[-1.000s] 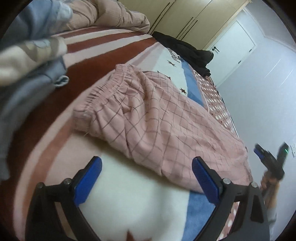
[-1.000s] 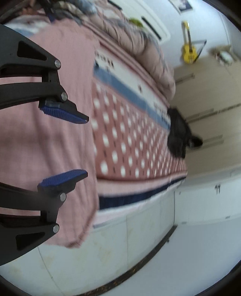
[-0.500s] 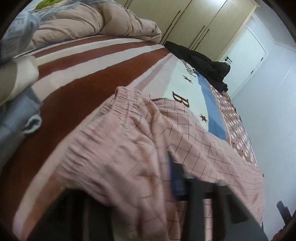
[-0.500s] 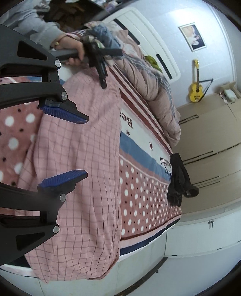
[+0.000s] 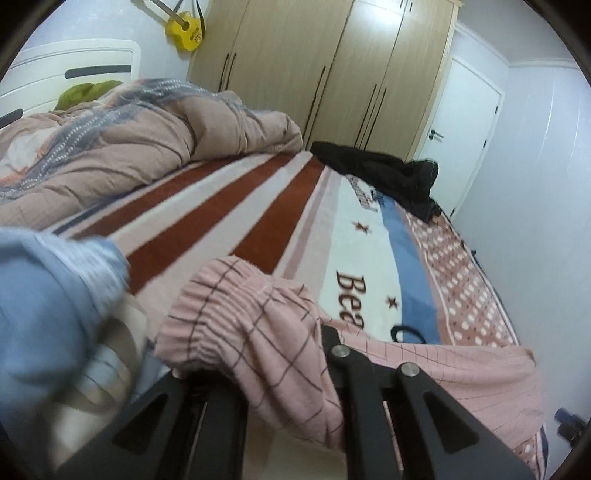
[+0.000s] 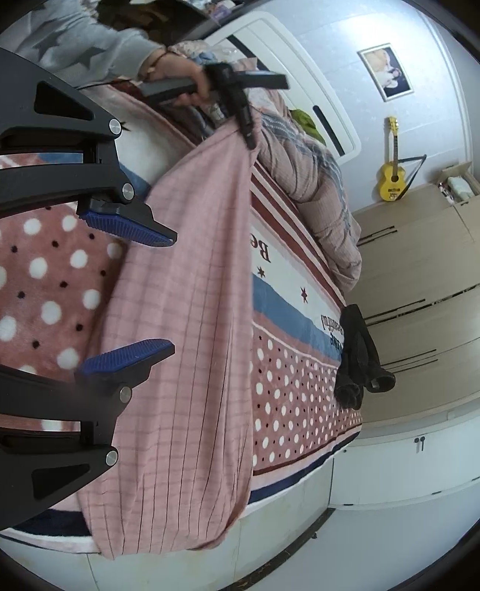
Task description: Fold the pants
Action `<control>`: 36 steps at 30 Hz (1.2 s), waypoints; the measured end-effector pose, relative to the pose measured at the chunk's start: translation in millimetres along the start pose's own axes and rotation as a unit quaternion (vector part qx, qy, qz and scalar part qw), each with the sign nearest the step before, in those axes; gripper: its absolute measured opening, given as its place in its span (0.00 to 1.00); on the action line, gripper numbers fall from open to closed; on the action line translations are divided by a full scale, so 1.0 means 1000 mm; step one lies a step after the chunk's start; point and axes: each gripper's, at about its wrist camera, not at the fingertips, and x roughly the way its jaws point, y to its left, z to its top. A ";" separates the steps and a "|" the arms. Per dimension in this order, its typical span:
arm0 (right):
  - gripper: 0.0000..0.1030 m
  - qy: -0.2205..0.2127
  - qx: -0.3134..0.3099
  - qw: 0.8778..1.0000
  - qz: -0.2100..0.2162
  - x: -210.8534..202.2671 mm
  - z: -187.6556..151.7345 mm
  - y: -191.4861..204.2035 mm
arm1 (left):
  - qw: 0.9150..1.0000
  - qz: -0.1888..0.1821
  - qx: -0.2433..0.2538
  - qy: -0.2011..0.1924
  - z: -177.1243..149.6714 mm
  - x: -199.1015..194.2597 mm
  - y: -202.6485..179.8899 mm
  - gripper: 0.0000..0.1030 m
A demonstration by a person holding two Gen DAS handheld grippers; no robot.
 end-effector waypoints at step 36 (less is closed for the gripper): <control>0.46 -0.033 0.031 0.999 0.012 -0.052 -0.021 -0.019 | 0.950 -0.108 0.291 -0.002 -0.023 -0.045 -0.226 0.06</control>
